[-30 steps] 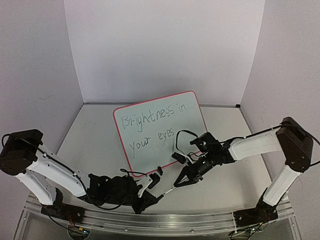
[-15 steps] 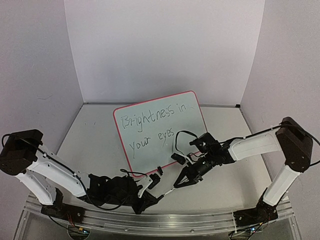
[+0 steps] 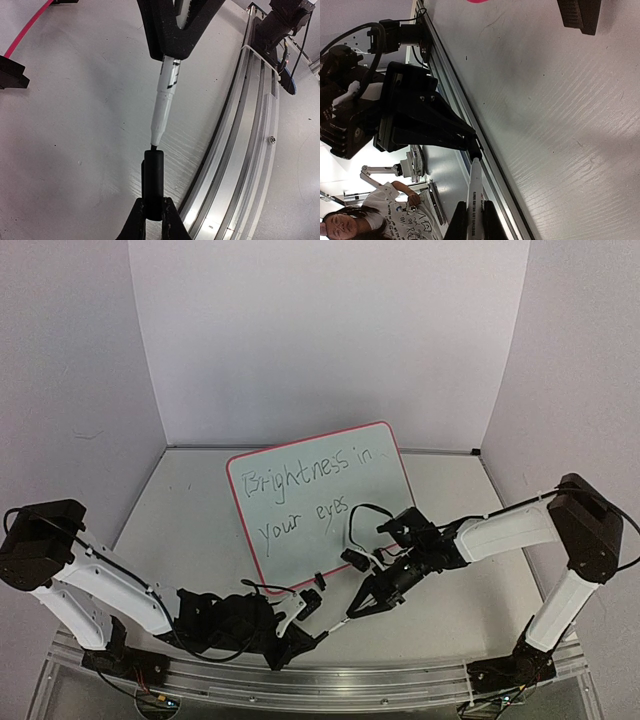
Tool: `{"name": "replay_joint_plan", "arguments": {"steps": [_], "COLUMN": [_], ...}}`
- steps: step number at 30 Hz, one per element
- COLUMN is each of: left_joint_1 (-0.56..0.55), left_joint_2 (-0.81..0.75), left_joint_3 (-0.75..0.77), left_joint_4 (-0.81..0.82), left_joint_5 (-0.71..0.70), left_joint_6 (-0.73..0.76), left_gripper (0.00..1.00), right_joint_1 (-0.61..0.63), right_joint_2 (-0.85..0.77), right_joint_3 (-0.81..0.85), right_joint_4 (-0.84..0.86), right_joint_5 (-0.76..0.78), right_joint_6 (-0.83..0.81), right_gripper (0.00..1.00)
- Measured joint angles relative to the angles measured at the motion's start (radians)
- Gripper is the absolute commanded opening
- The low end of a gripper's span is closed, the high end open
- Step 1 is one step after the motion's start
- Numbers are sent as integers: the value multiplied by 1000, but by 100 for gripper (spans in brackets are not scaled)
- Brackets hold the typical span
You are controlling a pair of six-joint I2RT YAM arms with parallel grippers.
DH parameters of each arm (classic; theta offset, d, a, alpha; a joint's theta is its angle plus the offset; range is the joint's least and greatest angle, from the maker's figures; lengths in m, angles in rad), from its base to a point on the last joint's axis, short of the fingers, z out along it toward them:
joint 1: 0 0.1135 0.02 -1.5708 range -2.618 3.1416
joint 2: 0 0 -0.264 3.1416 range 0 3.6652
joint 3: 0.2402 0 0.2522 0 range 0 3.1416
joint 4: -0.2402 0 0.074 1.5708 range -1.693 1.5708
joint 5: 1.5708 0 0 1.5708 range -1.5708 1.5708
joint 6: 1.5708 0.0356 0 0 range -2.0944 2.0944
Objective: Write a sentence on the whiteboard
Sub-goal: Insert the whiteboard marker without the cap into the whiteboard marker.
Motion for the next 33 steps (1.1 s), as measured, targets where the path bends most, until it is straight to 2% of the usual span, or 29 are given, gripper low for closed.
{"name": "replay_joint_plan", "arguments": {"steps": [19,33], "left_joint_1": [-25,-33], "left_joint_2": [-2,-69], "left_joint_3": [-6,-46], "left_joint_4": [1,51], "left_joint_5": [-6,-34], "left_joint_6": [8,27], "left_gripper": [0,0], "right_joint_1": [28,37], "right_joint_2": [7,6], "right_joint_3": [0,3], "right_joint_4": [0,24], "right_joint_5": [-17,-41], "right_joint_6": [1,21], "right_gripper": [0,0]}}
